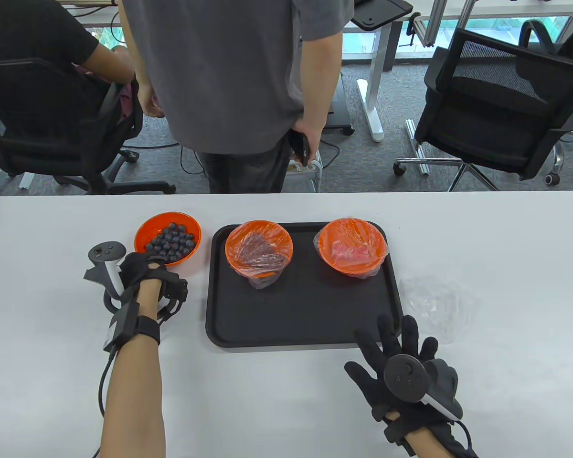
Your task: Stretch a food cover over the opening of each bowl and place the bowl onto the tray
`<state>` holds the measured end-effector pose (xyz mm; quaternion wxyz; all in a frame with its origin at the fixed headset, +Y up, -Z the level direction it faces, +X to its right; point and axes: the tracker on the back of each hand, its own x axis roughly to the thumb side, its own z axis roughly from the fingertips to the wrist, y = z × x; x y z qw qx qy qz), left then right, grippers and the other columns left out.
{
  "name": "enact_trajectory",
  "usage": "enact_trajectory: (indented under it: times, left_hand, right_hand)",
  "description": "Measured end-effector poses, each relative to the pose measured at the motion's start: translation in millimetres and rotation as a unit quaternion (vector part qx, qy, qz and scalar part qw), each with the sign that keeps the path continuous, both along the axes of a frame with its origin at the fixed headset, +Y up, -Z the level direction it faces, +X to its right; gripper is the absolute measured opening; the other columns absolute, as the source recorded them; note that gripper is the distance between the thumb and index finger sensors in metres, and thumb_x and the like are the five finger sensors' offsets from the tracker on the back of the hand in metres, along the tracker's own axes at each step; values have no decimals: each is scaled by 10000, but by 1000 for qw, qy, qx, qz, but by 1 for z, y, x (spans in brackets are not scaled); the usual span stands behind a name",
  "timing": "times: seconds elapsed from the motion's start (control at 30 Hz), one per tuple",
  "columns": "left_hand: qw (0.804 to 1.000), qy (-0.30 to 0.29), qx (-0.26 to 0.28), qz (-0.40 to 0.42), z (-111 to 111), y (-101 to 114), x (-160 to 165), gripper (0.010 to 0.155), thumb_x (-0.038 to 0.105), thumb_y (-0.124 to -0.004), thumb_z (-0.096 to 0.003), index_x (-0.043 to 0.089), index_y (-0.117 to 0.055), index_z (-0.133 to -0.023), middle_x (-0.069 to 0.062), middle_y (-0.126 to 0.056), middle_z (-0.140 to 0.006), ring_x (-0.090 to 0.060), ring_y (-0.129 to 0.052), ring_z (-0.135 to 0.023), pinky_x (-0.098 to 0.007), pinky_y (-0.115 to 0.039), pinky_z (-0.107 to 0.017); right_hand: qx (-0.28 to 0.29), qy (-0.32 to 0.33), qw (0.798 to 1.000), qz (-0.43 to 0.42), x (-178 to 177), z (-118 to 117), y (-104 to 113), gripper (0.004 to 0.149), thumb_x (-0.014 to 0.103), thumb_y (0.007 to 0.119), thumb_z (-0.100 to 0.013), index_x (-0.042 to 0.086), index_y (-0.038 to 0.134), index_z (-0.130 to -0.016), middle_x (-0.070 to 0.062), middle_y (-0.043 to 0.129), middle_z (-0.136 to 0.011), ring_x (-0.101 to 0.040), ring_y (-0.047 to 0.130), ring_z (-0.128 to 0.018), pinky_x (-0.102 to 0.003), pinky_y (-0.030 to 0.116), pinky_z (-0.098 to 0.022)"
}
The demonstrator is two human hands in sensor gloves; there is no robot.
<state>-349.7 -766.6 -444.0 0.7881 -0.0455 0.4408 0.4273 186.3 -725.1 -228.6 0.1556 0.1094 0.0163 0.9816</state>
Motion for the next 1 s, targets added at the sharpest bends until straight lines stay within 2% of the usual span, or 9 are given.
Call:
enact_trajectory:
  times: [0.2, 0.43, 0.67, 0.83, 1.0]
  left_hand:
    - [1000, -1, 13, -7, 3, 5, -6, 544, 453, -789, -519, 78, -776, -913, -7, -1100, -505, -268, -1152, -217, -312, -986, -109]
    - [999, -40, 32, -19, 29, 34, -18, 527, 439, -816, -505, 65, -814, -876, -13, -1122, -475, -282, -1154, -191, -320, -983, -92]
    - [990, -132, 36, -38, 75, 67, -16, 523, 428, -841, -500, 58, -829, -869, -29, -1135, -507, -282, -1175, -206, -326, -999, -102]
    - [978, -200, 46, -42, 119, 86, -1, 522, 427, -841, -500, 60, -831, -872, -29, -1131, -505, -277, -1174, -203, -325, -999, -101]
    - [963, -262, 49, -31, 153, 97, 23, 522, 429, -835, -502, 67, -828, -878, -23, -1130, -500, -271, -1171, -206, -323, -996, -106]
  right_hand:
    - [0, 2, 1000, -1, 0, 0, 0, 792, 724, 558, -514, 304, 503, -1183, -125, 213, -1221, -537, 27, -1020, -777, 113, -542]
    - [-3, 10, 1000, -2, -1, -1, 0, 793, 724, 555, -513, 303, 501, -1183, -129, 213, -1221, -536, 28, -1020, -778, 111, -543]
    - [-5, 25, 1000, -4, -6, -1, -1, 786, 716, 549, -517, 303, 502, -1184, -126, 212, -1222, -536, 27, -1020, -777, 113, -544]
    - [-6, 26, 1000, -15, -7, -2, -1, 791, 718, 547, -517, 298, 502, -1186, -129, 212, -1221, -537, 27, -1020, -777, 114, -544]
    - [-7, 22, 999, -23, -3, -3, -1, 790, 718, 547, -516, 300, 501, -1185, -130, 210, -1222, -535, 28, -1022, -777, 113, -545]
